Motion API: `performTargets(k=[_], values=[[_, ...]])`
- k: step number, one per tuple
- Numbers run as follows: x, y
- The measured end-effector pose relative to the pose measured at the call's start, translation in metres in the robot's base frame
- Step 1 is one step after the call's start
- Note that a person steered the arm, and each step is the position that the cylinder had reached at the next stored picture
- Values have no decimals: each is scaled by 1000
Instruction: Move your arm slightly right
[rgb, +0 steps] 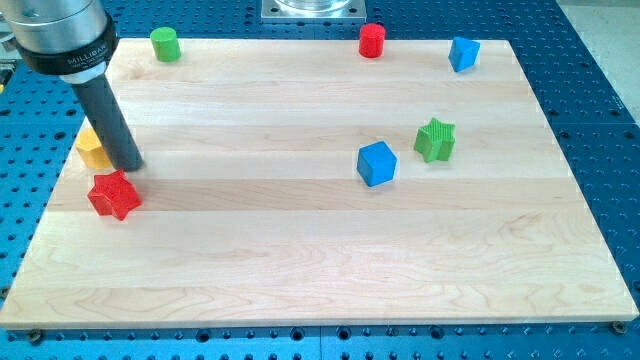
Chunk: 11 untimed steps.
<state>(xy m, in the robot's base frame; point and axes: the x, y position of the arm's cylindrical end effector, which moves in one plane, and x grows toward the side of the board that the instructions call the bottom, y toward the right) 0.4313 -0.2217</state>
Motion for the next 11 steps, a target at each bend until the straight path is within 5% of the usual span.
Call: performTargets(k=[11], values=[[-17,39]])
